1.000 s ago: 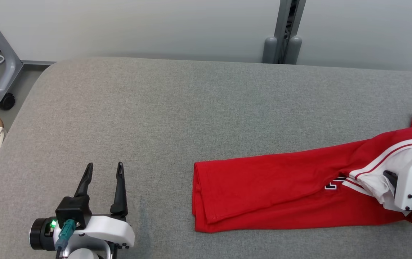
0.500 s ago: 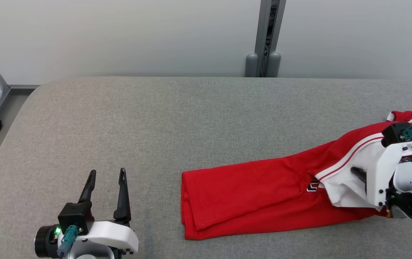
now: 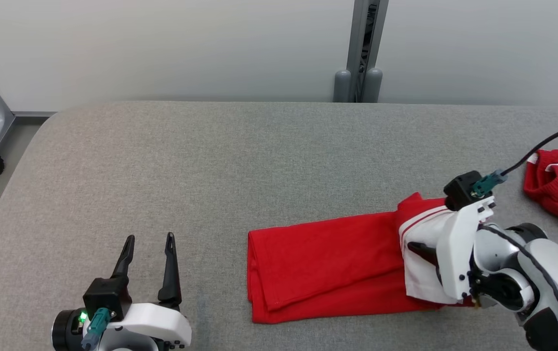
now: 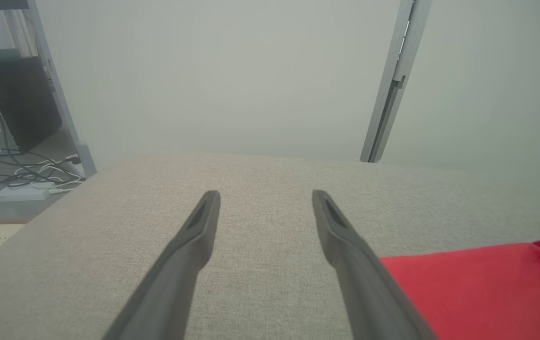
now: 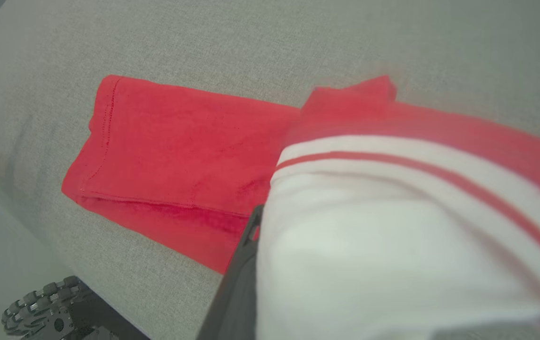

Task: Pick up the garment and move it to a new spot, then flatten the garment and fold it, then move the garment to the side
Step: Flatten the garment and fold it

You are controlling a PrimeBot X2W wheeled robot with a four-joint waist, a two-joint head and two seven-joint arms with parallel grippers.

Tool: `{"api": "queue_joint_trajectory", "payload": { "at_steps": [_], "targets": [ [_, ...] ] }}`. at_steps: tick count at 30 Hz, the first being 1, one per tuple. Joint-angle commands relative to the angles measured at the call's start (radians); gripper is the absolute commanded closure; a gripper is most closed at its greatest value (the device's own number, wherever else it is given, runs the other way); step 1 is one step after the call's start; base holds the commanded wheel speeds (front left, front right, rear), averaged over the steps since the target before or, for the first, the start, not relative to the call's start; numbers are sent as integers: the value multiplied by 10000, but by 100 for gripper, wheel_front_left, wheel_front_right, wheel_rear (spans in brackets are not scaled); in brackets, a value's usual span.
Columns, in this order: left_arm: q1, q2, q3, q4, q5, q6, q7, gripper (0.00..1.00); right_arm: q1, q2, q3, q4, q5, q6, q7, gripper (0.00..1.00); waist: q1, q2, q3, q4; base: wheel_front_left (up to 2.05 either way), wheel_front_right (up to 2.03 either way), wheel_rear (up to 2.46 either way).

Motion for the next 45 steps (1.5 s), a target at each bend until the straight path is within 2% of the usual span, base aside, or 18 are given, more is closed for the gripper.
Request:
{"api": "queue_joint_trajectory", "payload": {
  "at_steps": [1, 9, 14, 27, 32, 43, 44, 45],
  "targets": [
    [-103, 43, -2, 18, -41, -16, -37, 0, 175, 104, -38, -186, -114, 2, 151, 100, 0, 0, 8, 64, 0, 0, 0],
    [-155, 42, -101, 92, -42, -54, -37, 0, 524, 945, -164, -1166, -432, 2, 1032, 100, 0, 0, 78, 410, 0, 0, 0],
    [-48, 40, -179, 158, -95, -35, -37, 0, 668, 1617, -205, -1234, -722, 2, 1426, 100, 0, 0, 42, 622, 0, 0, 0],
    [-62, 43, -523, 204, -329, 7, -37, 0, 312, 2942, -458, 127, -1518, 2, 939, 100, 0, 0, 180, 1449, 0, 0, 0],
    [-179, 43, -583, 212, -362, 10, -37, 0, -71, 3149, -359, 722, -1827, 2, 614, 100, 0, 0, 389, 1826, 0, 0, 0],
    [-287, 40, -719, 252, -394, 20, -37, 0, -554, 3512, 6, 2145, -1682, 2, 3, 100, 0, 0, 599, 2374, 0, 0, 0],
    [-291, 42, -728, 252, -399, 23, -37, 0, -601, 3539, 33, 2224, -1665, 2, -91, 82, 0, 0, 602, 2396, 0, 0, 0],
    [-293, 43, -725, 251, -405, 28, -37, 0, -669, 3563, 59, 2319, -1675, 2, -217, 52, 0, 0, 608, 2409, 0, 0, 0]
  ]
}}
